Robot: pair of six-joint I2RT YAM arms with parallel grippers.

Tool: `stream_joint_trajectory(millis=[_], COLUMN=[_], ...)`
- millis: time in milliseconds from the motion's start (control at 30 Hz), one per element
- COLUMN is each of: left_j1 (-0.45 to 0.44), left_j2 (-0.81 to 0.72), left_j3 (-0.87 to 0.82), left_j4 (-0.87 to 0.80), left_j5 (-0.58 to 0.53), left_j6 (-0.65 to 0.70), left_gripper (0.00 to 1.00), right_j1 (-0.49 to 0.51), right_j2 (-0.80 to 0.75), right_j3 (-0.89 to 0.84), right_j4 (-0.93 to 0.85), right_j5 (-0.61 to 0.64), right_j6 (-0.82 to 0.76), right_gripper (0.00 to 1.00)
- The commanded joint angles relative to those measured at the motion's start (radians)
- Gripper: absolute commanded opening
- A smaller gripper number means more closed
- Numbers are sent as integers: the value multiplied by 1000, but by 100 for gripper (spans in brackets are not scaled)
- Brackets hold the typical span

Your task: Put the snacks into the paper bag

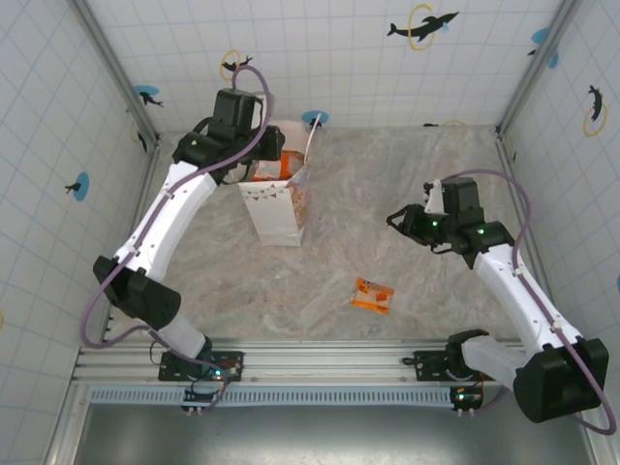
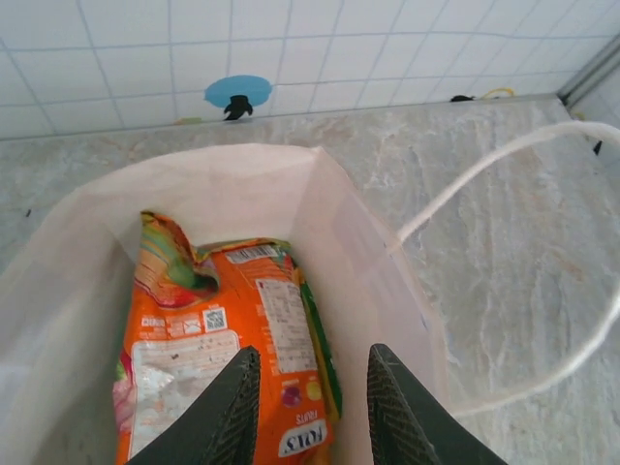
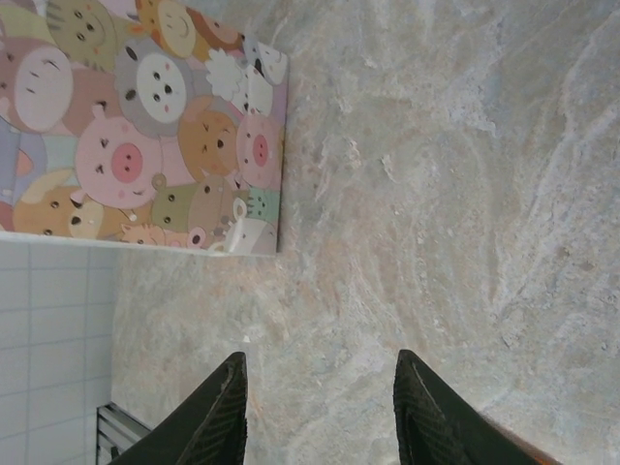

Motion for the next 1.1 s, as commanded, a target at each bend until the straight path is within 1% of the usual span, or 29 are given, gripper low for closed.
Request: stream_joint_trajectory(millis=[0,67,100,167,267,400,533,667,833,1067], left_j1=[8,8,8,8,8,8,8,8,9,8], left_j2=[-51,-93,-114,-172,-255,-334,-368,-372,-382,-382], left_j3=[-73,-146,-179,-272,-391,-499,-553,-548,-551,-545], left_j4=[14,40,59,120,207,278,314,305,309,307], left_j5=[81,151,182,254,310,363,420,424,411,412], left_j6=[-17,-17,-57,-86,-129,-160,-181,-199,-203,-207], left_gripper=[33,33,33,33,33,33,33,33,33,33], right_j1=[54,98,118,156,209,280,307,315,315,314], right_j2=[6,4,3,-2,-19,-52,-73,-70,-52,-20], right_j3=[-19,-34,-43,-67,-131,-256,-375,-447,-488,-492], right_j4=[-71,-121,-146,-208,-263,-239,-155,-73,12,47], right_j5=[101,150,172,207,235,229,203,165,140,143], right_j6=[4,13,19,36,88,163,217,236,236,218], right_gripper=[43,43,43,43,44,44,45,44,43,42])
